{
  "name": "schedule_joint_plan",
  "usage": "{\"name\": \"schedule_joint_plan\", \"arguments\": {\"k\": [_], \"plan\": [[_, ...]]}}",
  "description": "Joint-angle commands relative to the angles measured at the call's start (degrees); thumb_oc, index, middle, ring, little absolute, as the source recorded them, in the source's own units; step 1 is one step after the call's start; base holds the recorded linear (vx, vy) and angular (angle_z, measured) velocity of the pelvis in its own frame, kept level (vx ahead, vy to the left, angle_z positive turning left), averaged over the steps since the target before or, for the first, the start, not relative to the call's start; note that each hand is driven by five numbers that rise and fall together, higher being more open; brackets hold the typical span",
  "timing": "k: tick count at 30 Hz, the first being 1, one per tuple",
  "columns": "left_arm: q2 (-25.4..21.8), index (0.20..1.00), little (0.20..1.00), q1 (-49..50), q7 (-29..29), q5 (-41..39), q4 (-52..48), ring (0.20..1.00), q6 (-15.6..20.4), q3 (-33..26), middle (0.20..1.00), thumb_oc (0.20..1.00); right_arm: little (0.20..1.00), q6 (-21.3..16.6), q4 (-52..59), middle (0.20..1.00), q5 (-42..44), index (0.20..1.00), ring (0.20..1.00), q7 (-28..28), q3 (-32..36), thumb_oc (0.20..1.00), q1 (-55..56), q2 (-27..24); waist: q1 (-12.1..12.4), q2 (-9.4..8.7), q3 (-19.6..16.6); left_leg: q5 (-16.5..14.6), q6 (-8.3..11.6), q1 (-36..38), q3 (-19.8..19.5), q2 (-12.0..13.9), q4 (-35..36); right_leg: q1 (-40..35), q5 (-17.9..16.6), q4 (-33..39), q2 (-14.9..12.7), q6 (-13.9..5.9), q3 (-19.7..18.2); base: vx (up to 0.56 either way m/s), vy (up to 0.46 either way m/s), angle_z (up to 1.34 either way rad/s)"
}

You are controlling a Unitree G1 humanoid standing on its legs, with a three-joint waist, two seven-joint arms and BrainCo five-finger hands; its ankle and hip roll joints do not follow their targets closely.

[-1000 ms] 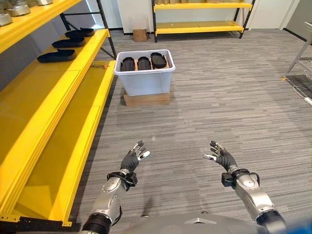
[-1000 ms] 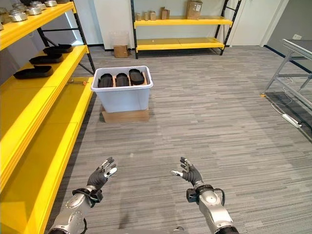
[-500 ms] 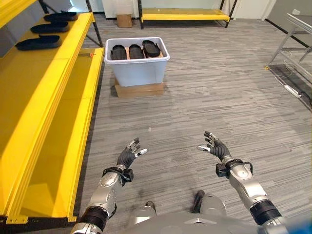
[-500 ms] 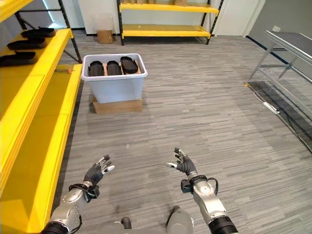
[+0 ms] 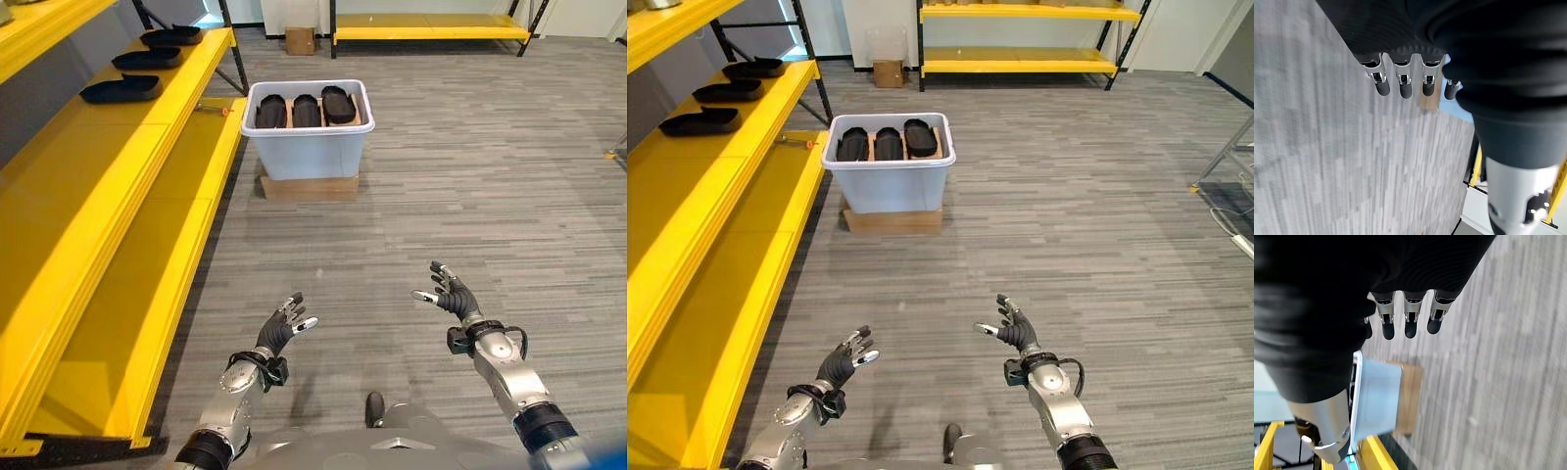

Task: Move parts from the plastic box to the shelf.

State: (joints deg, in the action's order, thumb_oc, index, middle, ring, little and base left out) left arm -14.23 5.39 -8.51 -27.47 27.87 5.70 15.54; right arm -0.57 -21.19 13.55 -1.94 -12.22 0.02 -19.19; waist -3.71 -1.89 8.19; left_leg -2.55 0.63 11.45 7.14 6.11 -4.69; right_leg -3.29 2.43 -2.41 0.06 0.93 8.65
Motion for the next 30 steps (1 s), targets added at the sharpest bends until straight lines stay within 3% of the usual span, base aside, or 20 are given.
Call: {"name": "schedule_joint_plan", "arguments": {"k": [1,5,7,8,9,10,13,14,15,17,19,21,22,23,26,28,30], "plan": [[-0.4,1.000,1.000,-2.1,-1.3,0.8,-2.7,1.000,3.4,-0.5,1.000,1.000,1.000,-3.5,2.4,1.000,-2.1,1.000,1.000,-0.9,-0.3,1.000,-0.2,-1.1,-0.4,-1.30,-1.0,1.0,0.04,-1.9,1.5,-3.9,-5.7,3.3,-6.7,0.2,-2.1,-2.85,1.8,0.24,-0.199,-0.06],[-0.1,1.000,1.000,-2.7,-0.2,-0.4,-2.4,1.000,3.8,-1.0,1.000,1.000,1.000,-4.2,2.3,1.000,-2.9,1.000,1.000,-1.3,-0.1,1.000,0.1,-2.0,-0.4,-1.40,-1.5,4.4,1.28,-4.6,1.5,-2.4,-15.7,1.8,-4.6,0.4,-1.0,-0.87,1.7,0.24,-0.223,-0.18],[0.1,1.000,1.000,-3.2,0.0,-0.3,-2.0,1.000,4.0,-1.2,1.000,1.000,1.000,-4.5,1.9,1.000,-2.7,1.000,1.000,-1.4,0.1,1.000,0.5,-2.4,-0.6,-1.78,-1.8,7.5,2.61,-6.6,3.5,-1.2,-24.9,0.8,-3.5,0.6,-0.5,0.56,2.5,0.18,-0.200,-0.07],[0.1,1.000,1.000,-3.3,-0.1,-0.4,-2.0,1.000,3.8,-1.2,1.000,1.000,1.000,-4.5,1.9,1.000,-2.6,1.000,1.000,-1.5,0.2,1.000,0.7,-2.5,-0.7,-1.90,-1.8,8.0,2.84,-8.0,3.7,-0.8,-27.9,0.5,-3.4,0.7,-0.4,0.90,2.7,0.19,-0.217,-0.01],[0.2,1.000,1.000,-3.5,0.1,-0.2,-2.1,1.000,3.4,-1.2,1.000,1.000,1.000,-4.9,1.4,1.000,-2.7,1.000,1.000,-1.3,0.7,1.000,1.1,-2.8,-0.5,-2.71,-1.5,8.2,2.82,-12.0,4.6,0.0,-35.6,-0.6,-3.1,1.0,-0.7,1.38,2.4,0.19,-0.175,-0.02],[0.1,1.000,1.000,-3.7,0.1,0.1,-2.0,1.000,3.4,-1.4,1.000,1.000,1.000,-5.1,1.1,1.000,-2.5,1.000,1.000,-1.3,0.9,1.000,1.2,-2.9,-0.5,-2.78,-1.4,8.1,2.70,-13.7,4.7,0.5,-37.5,-1.0,-3.1,1.2,-0.6,1.52,2.4,0.21,-0.135,0.12],[-0.7,1.000,1.000,-3.8,0.4,-0.3,-2.2,1.000,3.3,-1.9,1.000,1.000,1.000,-5.6,0.6,1.000,-2.5,1.000,1.000,-0.6,1.3,1.000,1.2,-2.8,-0.1,-2.89,-0.4,5.9,1.23,-16.6,5.8,0.3,-31.1,-2.1,-3.0,1.4,-0.7,0.68,1.3,0.19,0.036,0.16],[-1.3,1.000,1.000,-3.7,0.7,-0.8,-2.2,1.000,3.3,-2.5,1.000,1.000,1.000,-5.0,0.9,1.000,-2.9,1.000,1.000,-0.5,1.3,1.000,1.0,-2.8,0.0,-2.61,-0.1,5.8,1.00,-16.2,7.4,0.4,-20.9,-2.8,-2.6,1.7,-0.5,0.11,0.6,0.27,0.186,-0.07],[-1.3,1.000,1.000,-3.8,0.9,-1.0,-2.1,1.000,3.3,-2.7,1.000,1.000,1.000,-4.7,1.1,1.000,-3.0,1.000,1.000,-0.5,1.2,1.000,1.0,-2.9,0.2,-2.42,0.1,6.4,1.14,-16.2,7.6,0.0,-16.5,-3.4,-2.4,1.9,-0.5,-0.20,0.2,0.32,0.268,-0.05],[-1.2,1.000,1.000,-3.6,1.2,-2.0,-1.4,1.000,3.5,-3.6,1.000,1.000,1.000,-4.5,1.6,1.000,-3.2,1.000,1.000,-0.5,0.9,1.000,1.3,-3.3,1.0,-1.37,0.3,9.4,2.23,-17.3,6.5,0.4,-2.8,-5.4,-1.7,2.8,-0.1,-1.24,-0.5,0.31,0.253,0.01],[-0.8,1.000,1.000,-2.7,2.3,-4.3,-0.2,1.000,3.9,-5.2,1.000,1.000,1.000,-4.5,2.0,1.000,-3.2,1.000,1.000,-0.7,0.2,1.000,1.9,-3.6,2.3,-0.56,0.7,14.7,3.93,-18.5,3.3,2.4,5.5,-7.4,-1.1,3.2,-0.1,-1.82,-1.4,0.36,0.243,-0.13],[-0.5,1.000,1.000,-2.2,3.7,-3.8,0.5,1.000,4.8,-6.8,1.000,1.000,1.000,-4.8,2.1,1.000,-3.5,1.000,1.000,-0.8,-0.3,1.000,2.3,-3.7,3.2,-0.60,1.2,16.2,4.51,-20.2,0.3,3.8,8.5,-8.5,-0.8,3.0,-0.9,-2.14,-2.7,0.32,0.229,-0.52],[-0.6,1.000,1.000,-2.0,5.2,0.3,0.9,1.000,7.2,-7.5,1.000,1.000,1.000,-4.8,2.1,1.000,-3.6,1.000,1.000,-0.5,-0.4,1.000,2.4,-3.7,3.6,-0.74,1.5,16.1,4.57,-21.1,-0.6,4.2,8.4,-9.0,-0.5,2.6,-1.5,-2.37,-3.1,0.33,0.284,-0.78],[-1.1,1.000,1.000,-1.9,5.1,2.7,1.4,1.000,9.2,-7.9,1.000,1.000,1.000,-4.8,2.1,1.000,-3.9,1.000,1.000,0.2,-0.3,1.000,2.4,-4.1,3.7,-0.53,1.7,15.7,4.63,-21.0,-0.2,4.5,8.1,-9.3,0.3,1.9,-2.1,-2.70,-2.8,0.44,0.470,-0.65],[-1.5,1.000,1.000,-1.0,7.2,2.3,-0.5,1.000,8.9,-7.9,1.000,1.000,1.000,-4.8,2.4,1.000,-3.4,1.000,1.000,2.0,0.9,1.000,2.9,-5.0,3.5,0.14,1.8,14.7,4.39,-18.9,2.3,5.0,6.6,-10.0,2.3,-0.2,-3.5,-3.42,-0.9,0.38,0.434,-0.44],[-1.7,1.000,1.000,-1.7,10.0,2.8,0.3,1.000,8.8,-7.8,1.000,1.000,1.000,-3.7,3.3,1.000,-3.0,1.000,1.000,2.2,1.3,1.000,3.4,-3.9,3.7,-0.25,0.4,11.0,1.88,-14.8,4.0,1.3,6.1,-10.5,3.2,-2.2,-4.9,-4.62,1.7,0.48,0.532,-0.02],[-1.6,1.000,1.000,-2.0,10.8,5.4,0.2,1.000,8.1,-7.1,1.000,1.000,1.000,-2.4,3.3,1.000,-3.7,1.000,1.000,1.3,1.2,1.000,3.0,-3.0,4.1,-0.72,-0.2,9.9,0.47,-13.9,4.1,-0.8,6.2,-9.5,1.2,-5.0,-6.4,-5.91,2.3,0.28,0.395,0.33]]}}
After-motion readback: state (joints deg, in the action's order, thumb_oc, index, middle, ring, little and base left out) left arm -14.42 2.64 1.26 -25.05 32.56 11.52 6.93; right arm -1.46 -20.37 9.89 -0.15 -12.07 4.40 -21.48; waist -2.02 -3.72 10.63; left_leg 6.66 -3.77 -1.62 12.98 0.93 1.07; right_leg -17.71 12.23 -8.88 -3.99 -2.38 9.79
